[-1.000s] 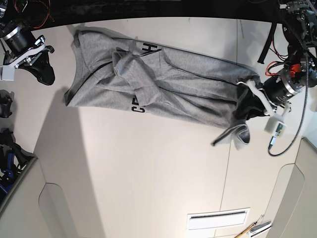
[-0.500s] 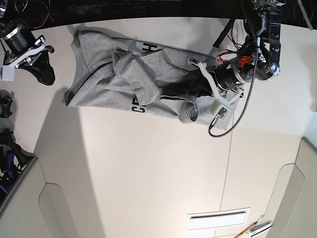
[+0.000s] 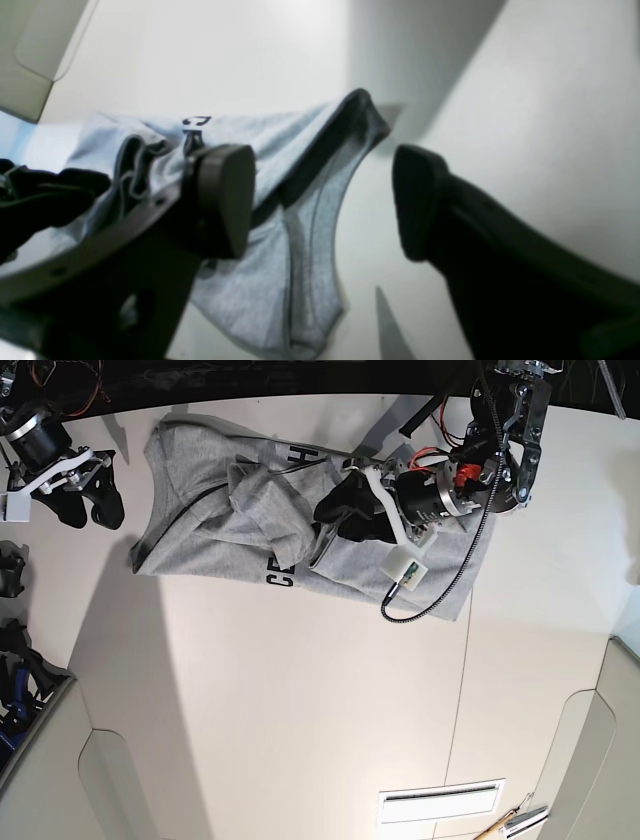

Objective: Fold the T-shirt properly

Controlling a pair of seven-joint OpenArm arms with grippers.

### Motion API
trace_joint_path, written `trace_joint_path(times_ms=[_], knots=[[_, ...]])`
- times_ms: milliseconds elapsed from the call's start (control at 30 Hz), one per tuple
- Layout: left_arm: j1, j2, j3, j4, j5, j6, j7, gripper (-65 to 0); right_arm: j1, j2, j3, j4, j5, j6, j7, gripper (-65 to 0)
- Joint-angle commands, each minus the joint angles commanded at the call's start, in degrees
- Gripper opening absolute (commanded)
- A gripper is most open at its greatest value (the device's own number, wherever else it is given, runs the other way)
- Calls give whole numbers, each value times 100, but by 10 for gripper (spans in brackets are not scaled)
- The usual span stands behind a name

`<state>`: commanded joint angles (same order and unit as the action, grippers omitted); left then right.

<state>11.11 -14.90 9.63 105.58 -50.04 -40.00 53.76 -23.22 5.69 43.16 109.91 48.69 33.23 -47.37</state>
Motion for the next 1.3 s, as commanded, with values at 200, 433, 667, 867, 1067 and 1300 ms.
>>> trace_joint_path(times_ms=[200,433,667,867,1067,1300], knots=[[0,2,238,0,-11,0,0,-308,2,26,-81,-702,39,7,59,-221],[0,98,236,0,7,0,7,-308,393,33,-339,-1950,236,109,-13,-221],[0,254,236,0,13,0,35,-308,448,15,-1113,-2184,474,125,-105,-221],[-2,254,236,0,15,0,46,-308,592,-17,-1325,-2184,459,127,-4,-221],[-26,254,236,0,15,0,48,-308,734,-109,-1360,-2184,422,127,-50,-222],[-48,254,236,0,15,0,48,-308,737,-240,-1384,-2184,385,127,-46,-248]])
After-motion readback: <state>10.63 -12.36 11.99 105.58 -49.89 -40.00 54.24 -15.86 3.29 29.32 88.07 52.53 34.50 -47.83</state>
